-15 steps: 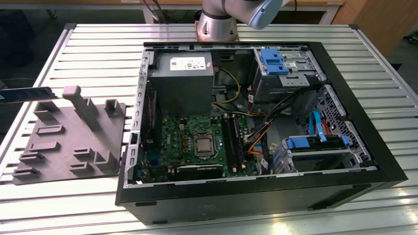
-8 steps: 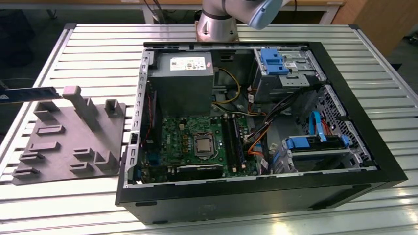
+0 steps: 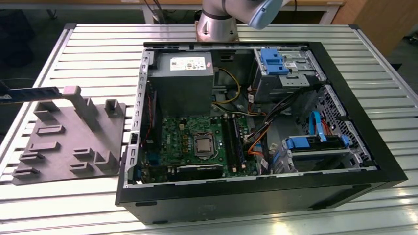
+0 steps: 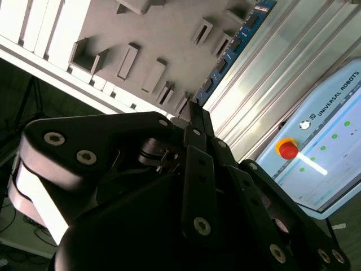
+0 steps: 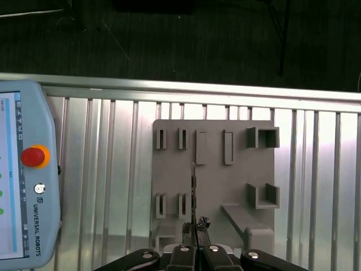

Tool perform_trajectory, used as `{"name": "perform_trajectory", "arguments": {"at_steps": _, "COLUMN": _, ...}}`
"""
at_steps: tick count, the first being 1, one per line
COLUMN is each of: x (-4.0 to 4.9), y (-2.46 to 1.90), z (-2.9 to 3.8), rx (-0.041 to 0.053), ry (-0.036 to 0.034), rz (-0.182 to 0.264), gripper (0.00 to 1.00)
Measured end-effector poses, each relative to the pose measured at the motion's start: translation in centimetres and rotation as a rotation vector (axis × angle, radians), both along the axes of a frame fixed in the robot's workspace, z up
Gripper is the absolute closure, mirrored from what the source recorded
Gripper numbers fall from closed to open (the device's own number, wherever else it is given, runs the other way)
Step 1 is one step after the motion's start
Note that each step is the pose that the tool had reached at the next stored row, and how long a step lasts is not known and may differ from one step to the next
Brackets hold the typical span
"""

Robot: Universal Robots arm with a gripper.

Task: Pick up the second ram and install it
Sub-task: 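Pick up the second ram and move it above second insertion slot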

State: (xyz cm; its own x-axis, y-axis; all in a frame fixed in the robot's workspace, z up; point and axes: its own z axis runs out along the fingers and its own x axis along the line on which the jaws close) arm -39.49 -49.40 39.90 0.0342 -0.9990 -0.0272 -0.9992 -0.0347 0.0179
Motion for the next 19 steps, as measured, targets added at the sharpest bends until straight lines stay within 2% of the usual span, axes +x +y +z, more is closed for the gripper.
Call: {"name": "perform_trajectory", "arguments": {"at_steps": 19, "x": 1.1, "y": 0.0, "z": 0.01, "rx": -0.0001, "ry": 0.0001, "rz": 0.0, "gripper": 0.89}}
